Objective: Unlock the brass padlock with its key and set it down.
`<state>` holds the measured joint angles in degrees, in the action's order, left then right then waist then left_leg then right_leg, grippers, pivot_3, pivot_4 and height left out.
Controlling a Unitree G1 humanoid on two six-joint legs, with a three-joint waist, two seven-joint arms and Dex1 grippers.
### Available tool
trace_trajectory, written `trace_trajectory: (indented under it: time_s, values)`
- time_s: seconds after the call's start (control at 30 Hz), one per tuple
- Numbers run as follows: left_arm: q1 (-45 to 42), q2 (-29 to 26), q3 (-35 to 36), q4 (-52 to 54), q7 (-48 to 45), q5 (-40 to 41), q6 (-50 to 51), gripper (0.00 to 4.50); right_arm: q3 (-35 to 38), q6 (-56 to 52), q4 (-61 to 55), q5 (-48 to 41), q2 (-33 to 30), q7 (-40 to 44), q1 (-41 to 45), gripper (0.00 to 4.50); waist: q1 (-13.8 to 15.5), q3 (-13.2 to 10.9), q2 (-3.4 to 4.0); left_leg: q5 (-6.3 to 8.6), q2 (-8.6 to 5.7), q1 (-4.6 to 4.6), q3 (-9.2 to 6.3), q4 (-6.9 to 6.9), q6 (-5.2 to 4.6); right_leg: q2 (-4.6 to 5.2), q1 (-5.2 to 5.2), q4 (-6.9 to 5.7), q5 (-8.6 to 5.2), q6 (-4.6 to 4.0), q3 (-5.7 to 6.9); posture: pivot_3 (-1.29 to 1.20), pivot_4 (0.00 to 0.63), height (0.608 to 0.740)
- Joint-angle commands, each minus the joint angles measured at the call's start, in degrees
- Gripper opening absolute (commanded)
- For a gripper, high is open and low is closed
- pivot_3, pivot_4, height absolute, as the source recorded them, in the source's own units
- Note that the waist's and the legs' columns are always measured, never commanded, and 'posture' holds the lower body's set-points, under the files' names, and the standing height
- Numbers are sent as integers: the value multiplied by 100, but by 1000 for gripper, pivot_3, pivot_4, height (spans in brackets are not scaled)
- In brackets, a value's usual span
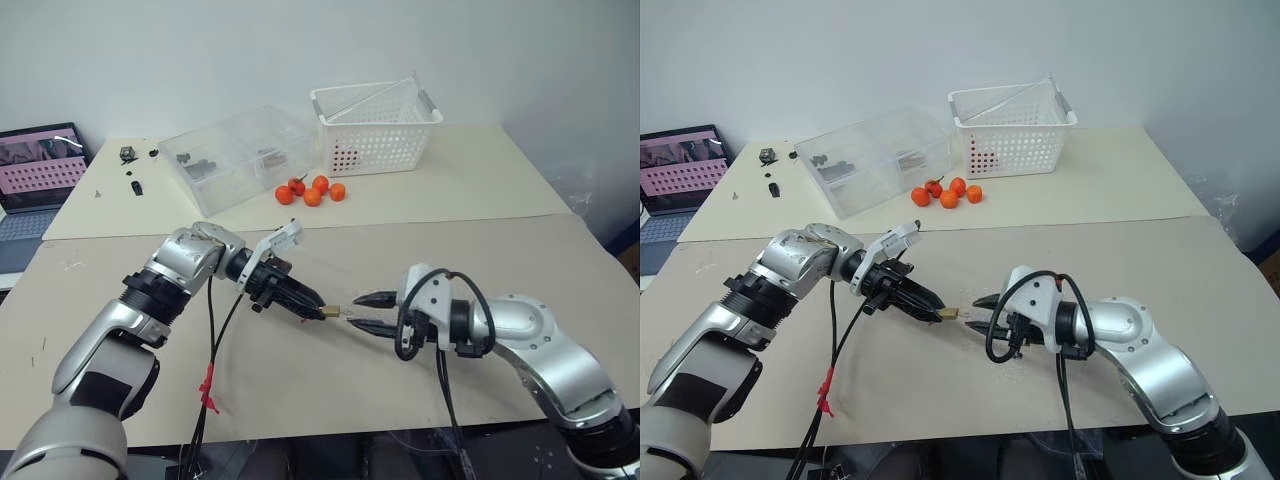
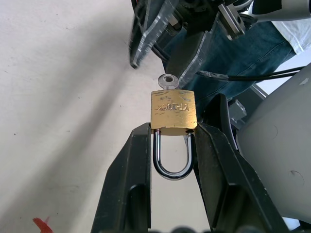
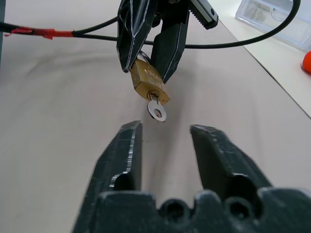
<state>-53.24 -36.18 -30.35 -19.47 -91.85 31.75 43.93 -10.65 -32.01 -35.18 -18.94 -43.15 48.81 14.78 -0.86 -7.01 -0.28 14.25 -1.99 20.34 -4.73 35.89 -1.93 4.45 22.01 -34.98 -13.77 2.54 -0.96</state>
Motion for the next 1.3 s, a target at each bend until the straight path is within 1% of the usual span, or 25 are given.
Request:
trace_trajectory:
  time_s: [0.03,0.27,0.47,0.6,0.97,1.13,1.3]
  values:
    - [-157,-11,183,73,-65,86,-113,807,9,354,-110,188,-128,134,73,2873,0,0,0,0,0,0,0,0,0,0,0,0,0,0,0,0,150,740]
    - [-170,-8,134,48,-65,224,-25,807,-59,841,-107,586,-164,195,5,2873,0,0,0,0,0,0,2,1,0,0,0,0,0,0,-1,0,150,740]
    - [-552,374,299,-561,-65,495,463,807,-228,1285,-105,1014,85,-45,79,2873,17,0,0,0,-1,1,2,4,0,-1,-1,-1,0,0,1,0,150,740]
    - [-691,462,234,-736,-65,609,566,807,-239,1526,-101,1247,219,-148,111,2873,3,0,0,0,-3,2,3,5,-1,0,-1,0,0,0,0,0,150,740]
    - [-736,365,-74,-853,-65,771,459,807,12,1393,-391,1112,357,-181,289,2873,-7,0,0,2,-1,0,4,4,-4,-1,2,-2,0,-1,-4,0,150,740]
    - [-774,359,-129,-914,-65,809,458,807,39,1374,-484,1036,301,-128,303,2873,0,0,0,2,-2,0,4,4,-4,-1,2,-1,0,-2,-4,0,150,740]
    - [-809,290,-180,-902,-65,895,473,807,45,1496,-466,1079,165,-68,130,2873,1,0,0,3,-2,0,4,4,-4,-1,2,-1,0,-2,-4,0,150,740]
